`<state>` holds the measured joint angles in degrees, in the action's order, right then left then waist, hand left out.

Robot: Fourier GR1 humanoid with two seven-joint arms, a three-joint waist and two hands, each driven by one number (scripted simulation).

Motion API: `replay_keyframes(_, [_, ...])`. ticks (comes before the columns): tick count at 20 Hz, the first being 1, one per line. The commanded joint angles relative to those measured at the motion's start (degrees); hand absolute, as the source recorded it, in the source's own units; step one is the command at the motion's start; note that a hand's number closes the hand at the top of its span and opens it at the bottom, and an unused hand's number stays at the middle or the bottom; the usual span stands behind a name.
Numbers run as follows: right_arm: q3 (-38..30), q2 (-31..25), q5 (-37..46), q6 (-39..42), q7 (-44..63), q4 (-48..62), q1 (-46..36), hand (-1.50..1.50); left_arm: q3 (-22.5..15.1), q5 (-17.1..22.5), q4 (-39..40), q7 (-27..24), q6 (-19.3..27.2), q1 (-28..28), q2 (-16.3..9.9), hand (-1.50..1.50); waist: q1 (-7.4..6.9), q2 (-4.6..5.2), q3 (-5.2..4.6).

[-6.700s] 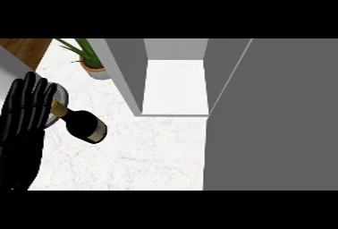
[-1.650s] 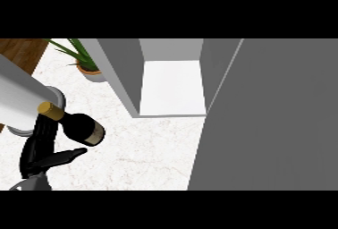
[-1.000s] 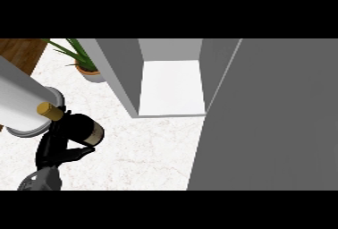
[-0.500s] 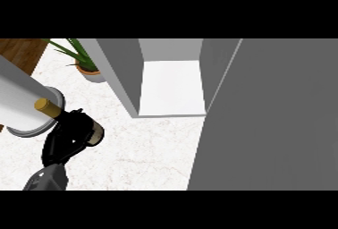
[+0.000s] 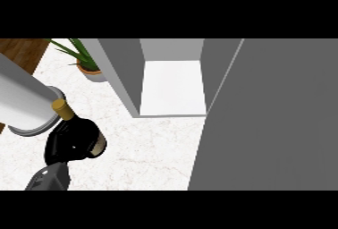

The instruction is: Pick up the wine, place it into the cabinet and close the cabinet

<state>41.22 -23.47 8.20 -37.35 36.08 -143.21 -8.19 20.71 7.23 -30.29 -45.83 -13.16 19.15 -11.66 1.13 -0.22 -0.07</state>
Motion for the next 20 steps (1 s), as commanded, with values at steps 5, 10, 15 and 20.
replay_keyframes(5, [-0.2, -1.4, 5.9, -1.1, 2.3, -7.0, 1.5, -1.50, -7.3, -3.8, -5.2, -1.4, -6.2, -4.3, 2.3, 1.50, -0.55, -0.34, 0.04])
replay_keyframes(10, [-1.4, -4.0, 3.7, -0.8, 0.8, -8.9, 3.7, -1.50, -11.5, -4.7, -12.0, 0.4, -7.5, -8.7, 5.3, 1.50, -0.84, -0.43, 0.10])
replay_keyframes(15, [0.5, -5.6, 4.1, -1.8, -1.8, -10.5, 6.5, -1.50, -14.5, -3.4, -19.1, 3.2, -11.1, -12.4, 7.1, 1.50, -0.67, -0.61, 0.12])
replay_keyframes(20, [1.6, -6.0, 5.5, -2.8, -0.8, -10.9, 5.5, -1.50, -18.0, -2.3, -33.3, 12.4, -7.9, -16.3, 9.7, 1.50, -0.89, -0.66, 0.07])
